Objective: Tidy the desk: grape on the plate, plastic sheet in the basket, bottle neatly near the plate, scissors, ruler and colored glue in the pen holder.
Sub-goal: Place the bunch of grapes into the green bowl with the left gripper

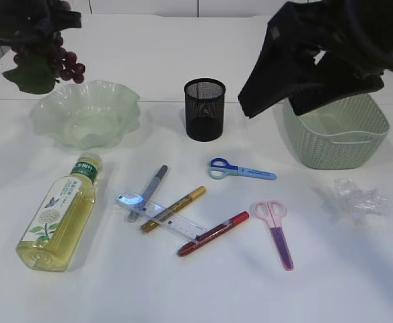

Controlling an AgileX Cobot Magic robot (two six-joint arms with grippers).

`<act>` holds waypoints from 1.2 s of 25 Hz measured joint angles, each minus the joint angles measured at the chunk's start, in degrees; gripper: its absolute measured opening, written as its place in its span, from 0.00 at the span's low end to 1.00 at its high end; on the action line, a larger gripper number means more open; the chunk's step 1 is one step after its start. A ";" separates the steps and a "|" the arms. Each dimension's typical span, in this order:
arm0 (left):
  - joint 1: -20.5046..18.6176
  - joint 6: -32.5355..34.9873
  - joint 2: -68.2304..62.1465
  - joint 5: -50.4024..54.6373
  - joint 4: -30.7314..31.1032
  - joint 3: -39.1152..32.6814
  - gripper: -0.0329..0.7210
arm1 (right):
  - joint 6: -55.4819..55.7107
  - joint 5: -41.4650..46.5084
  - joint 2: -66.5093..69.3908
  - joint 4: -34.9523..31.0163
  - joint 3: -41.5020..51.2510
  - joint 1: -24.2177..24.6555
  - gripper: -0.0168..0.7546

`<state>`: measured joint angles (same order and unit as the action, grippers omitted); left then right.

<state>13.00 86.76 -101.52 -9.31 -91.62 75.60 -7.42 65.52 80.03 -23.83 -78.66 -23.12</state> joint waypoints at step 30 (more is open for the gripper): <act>-4.76 0.00 -24.05 8.50 -5.93 13.74 0.46 | 0.10 0.57 0.00 1.99 0.00 0.00 0.78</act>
<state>8.24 86.76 -125.57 -0.81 -97.55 89.33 -7.32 66.09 80.03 -21.84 -78.66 -23.12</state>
